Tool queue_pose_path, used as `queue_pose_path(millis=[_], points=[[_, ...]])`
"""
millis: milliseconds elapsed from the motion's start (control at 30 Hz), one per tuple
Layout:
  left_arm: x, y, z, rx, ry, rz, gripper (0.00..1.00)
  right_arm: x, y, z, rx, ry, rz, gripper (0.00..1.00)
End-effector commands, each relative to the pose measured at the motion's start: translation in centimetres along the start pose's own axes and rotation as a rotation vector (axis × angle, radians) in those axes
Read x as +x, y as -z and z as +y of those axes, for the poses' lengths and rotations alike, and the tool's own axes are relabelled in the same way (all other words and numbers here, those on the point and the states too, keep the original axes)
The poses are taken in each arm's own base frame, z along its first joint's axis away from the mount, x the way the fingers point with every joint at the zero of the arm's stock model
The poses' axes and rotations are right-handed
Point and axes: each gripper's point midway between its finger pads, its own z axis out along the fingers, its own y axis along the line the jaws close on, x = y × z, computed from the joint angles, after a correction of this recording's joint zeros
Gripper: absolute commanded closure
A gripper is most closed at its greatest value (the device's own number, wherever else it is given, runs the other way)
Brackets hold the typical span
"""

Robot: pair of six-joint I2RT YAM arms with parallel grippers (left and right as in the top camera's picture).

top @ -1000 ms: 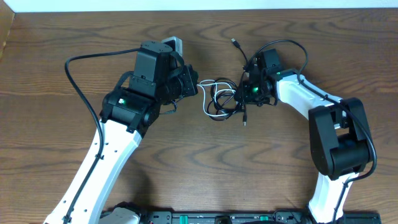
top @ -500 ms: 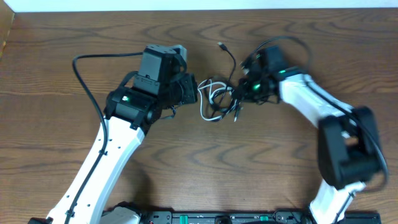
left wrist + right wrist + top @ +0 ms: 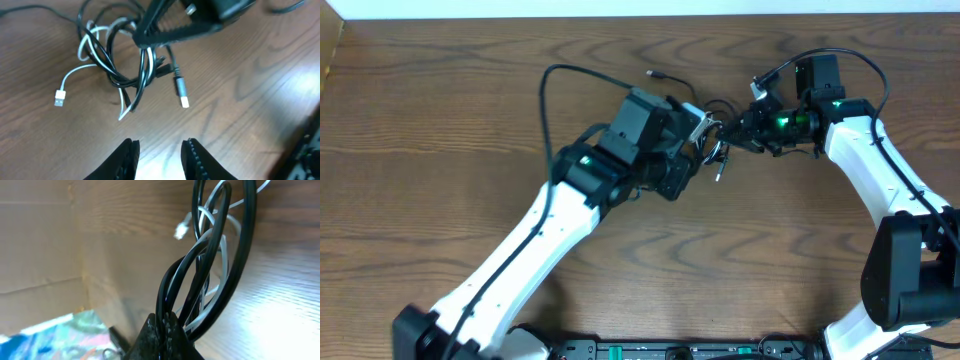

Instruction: Untangle cables

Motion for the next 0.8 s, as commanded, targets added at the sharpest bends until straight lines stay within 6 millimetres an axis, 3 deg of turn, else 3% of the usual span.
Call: queue_pose_path(millis=[0,200,433,767], points=[[0.7,-2.3,0.2,0.032,-0.067,0.048,0.67,0.4,1.1,1.9,-0.154,0.049,0.038,0.99],[0.6,-3.4,-0.4,0.122,-0.156,0.047,0.67,0.0,3.2,2.8,-0.286,0.072,0.037,0.99],[-0.8,-4.7,-0.9,0.175,-0.183,-0.010,0.65,0.4,3.8,3.8,-0.356,0.090,0.053,0.99],[-0.5,-8.2,-0.1,0.193,-0.166,0.008,0.65,0.3,3.8,3.8,-0.358,0.104,0.050,0.99]])
